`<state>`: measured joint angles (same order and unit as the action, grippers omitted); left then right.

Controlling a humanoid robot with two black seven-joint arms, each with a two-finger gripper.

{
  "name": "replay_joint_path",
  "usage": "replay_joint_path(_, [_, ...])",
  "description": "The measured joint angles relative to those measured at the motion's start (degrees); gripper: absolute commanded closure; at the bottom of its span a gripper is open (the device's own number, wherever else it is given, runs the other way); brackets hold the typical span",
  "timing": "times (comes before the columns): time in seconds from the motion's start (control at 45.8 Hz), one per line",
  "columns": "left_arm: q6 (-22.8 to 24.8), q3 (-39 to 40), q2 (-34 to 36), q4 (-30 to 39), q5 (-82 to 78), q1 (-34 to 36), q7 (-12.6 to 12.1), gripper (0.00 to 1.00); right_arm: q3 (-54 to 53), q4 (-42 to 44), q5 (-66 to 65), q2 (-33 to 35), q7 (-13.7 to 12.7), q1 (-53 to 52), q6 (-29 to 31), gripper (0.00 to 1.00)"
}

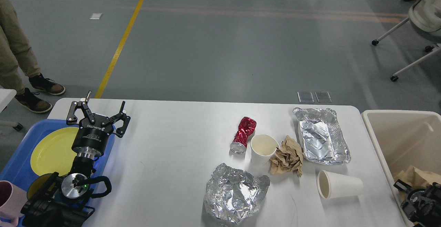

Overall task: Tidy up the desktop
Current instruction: 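Raise the right gripper out of the bin toward the foil tray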

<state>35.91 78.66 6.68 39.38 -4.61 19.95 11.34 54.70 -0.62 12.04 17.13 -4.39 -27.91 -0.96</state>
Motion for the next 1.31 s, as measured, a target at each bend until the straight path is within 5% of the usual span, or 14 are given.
replay_joint_path(0.109, [0.0, 0.0, 0.0, 0.0, 0.0, 0.0, 0.0, 0.04, -0.1, 0.0, 0.0, 0.4, 0.2, 0.0, -1.0, 0.18])
replay_joint_path(0.175, [0.0, 0.0, 0.0, 0.0, 0.0, 0.0, 0.0, 0.04, -0.1, 0.0, 0.0, 0.5, 0.4, 0.0, -2.4, 0.0])
replay_joint_path(0.612, [0.0, 0.0, 0.0, 0.0, 0.0, 0.0, 0.0, 0.04, 0.1, -1.9, -0.1, 0.7, 0.5, -0.6, -5.4, 0.0])
replay_joint_path(0.808, [0.0, 0.0, 0.0, 0.0, 0.0, 0.1, 0.0, 0.04, 0.2, -9.1, -0.4, 4.5, 0.5, -5.6, -3.2, 0.0])
replay_joint_path(1.07, [0.0, 0.0, 0.0, 0.0, 0.0, 0.1, 0.0, 0.04, 7.9, -30.9, -7.6, 13.3, 0.0, -30.3, 10.2, 0.0])
replay_joint_path(1.311, [0.0, 0.0, 0.0, 0.0, 0.0, 0.1, 0.0, 0.04, 23.2, -51.2, -10.5, 10.8, -1.3, -60.4, 24.8, 0.0])
